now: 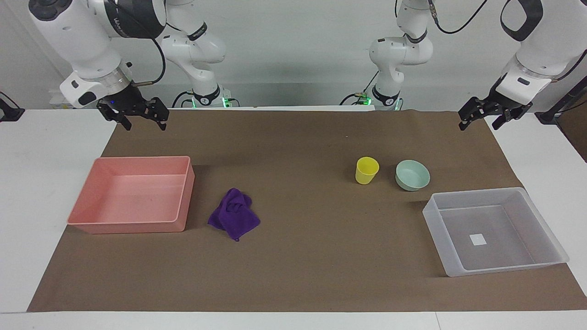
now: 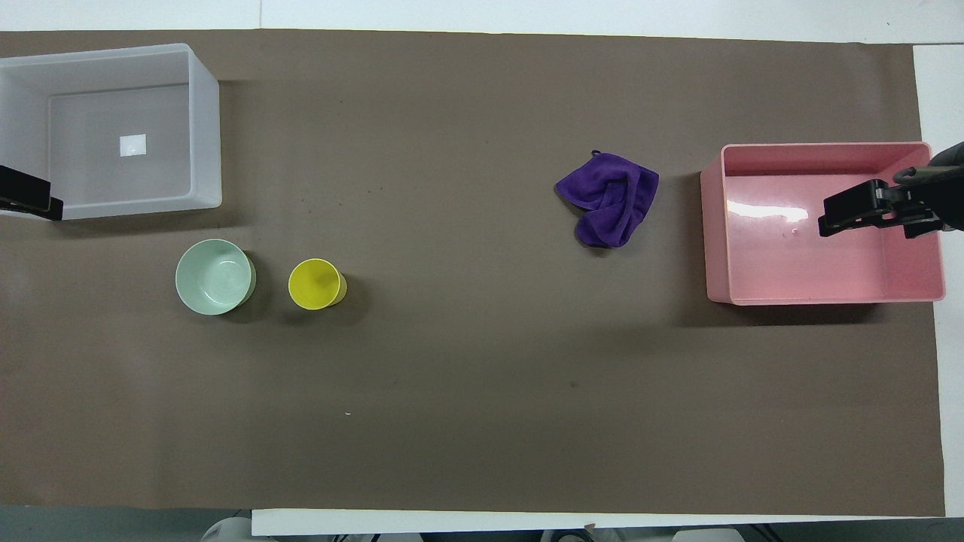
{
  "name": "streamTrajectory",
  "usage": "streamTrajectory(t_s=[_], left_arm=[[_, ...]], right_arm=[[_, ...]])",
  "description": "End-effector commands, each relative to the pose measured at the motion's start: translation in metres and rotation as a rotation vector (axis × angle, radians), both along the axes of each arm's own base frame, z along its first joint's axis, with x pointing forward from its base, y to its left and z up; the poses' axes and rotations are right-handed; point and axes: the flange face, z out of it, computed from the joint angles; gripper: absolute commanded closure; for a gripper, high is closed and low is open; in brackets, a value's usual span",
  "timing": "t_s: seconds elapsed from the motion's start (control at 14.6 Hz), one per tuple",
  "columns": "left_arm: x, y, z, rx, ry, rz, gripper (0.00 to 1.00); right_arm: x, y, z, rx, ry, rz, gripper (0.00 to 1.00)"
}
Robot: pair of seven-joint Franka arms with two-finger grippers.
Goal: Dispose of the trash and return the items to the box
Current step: 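Reach the left gripper to the green bowl while the right gripper reaches the cloth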
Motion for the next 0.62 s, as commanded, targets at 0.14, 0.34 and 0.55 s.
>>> streamTrajectory(t_s=[0.14,0.34,0.55], left_arm=[[-0.065,0.01,-0.107,-0.021,-0.126,0.044,0.0],[-0.084,0.018,-0.195,-0.015,-0.078,0.11,0.0],[-0.091,0.009,-0.251,-0.008,-0.055,0.148,0.0]], right_arm=[[0.027,0.044,-0.052,0.023,-0.003,0.144,0.0],[0.07,0.097,-0.116,0.034,-0.043,0.219,0.0],[0.093,0.146,-0.161,0.038,-0.106,0.19,0.0]])
